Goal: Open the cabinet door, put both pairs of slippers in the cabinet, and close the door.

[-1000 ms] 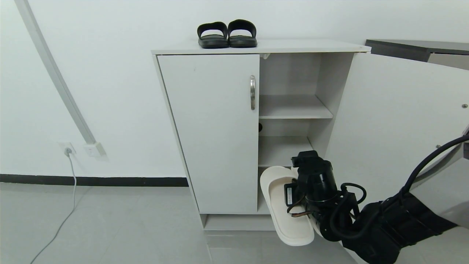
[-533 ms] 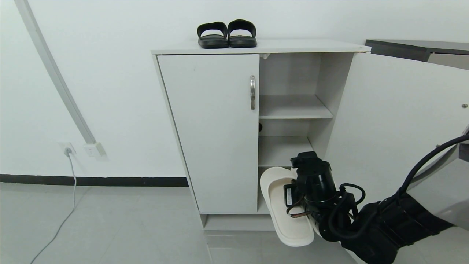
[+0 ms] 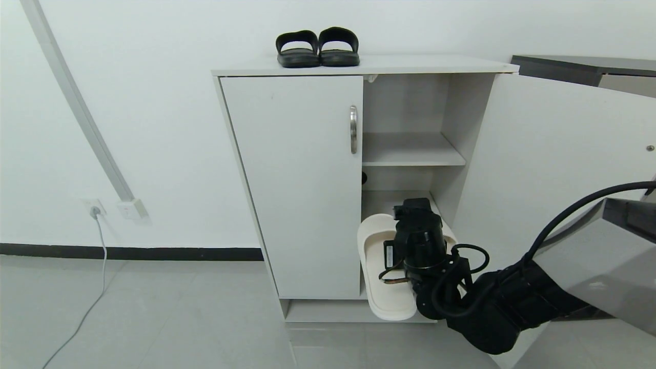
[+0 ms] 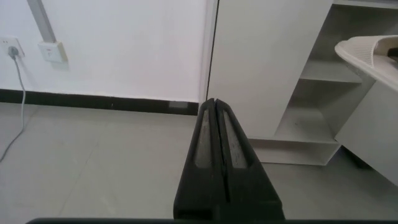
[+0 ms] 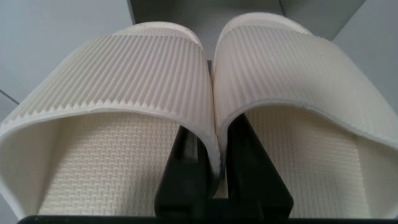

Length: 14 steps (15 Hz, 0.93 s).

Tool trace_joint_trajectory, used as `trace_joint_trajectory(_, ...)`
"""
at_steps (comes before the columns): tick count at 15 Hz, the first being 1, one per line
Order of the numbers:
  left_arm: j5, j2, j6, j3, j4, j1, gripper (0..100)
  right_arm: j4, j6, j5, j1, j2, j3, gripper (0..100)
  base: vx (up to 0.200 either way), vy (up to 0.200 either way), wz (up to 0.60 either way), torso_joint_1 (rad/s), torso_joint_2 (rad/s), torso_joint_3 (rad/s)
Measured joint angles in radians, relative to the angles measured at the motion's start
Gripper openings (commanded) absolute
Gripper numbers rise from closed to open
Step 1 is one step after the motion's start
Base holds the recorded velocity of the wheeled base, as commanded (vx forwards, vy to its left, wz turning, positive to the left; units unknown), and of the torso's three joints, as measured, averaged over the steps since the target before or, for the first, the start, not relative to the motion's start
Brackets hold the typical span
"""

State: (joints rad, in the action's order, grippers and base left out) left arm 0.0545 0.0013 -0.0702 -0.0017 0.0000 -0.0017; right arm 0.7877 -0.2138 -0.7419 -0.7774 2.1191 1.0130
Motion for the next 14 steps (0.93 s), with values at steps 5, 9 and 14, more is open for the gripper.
trace_joint_trajectory(5,0.0,0.0,-0.003,0.0,0.0,0.0,0,0.001,-0.003,-0.002,0.008,0.026,0.013,0,0.0,-0.12,0.0,0.001,0.0,0.001)
trace_joint_trajectory(9,-0.001,0.0,-0.005,0.0,0.0,0.001,0,0.003,-0.007,-0.002,0.021,0.03,0.008,0,0.0,-0.15,0.0,0.001,0.0,0.002)
trace_joint_trajectory(14,-0.004,0.0,-0.006,0.0,-0.001,-0.001,0,0.041,-0.006,0.008,0.019,0.058,0.014,0,0.0,0.0,0.0,0.0,0.0,0.0)
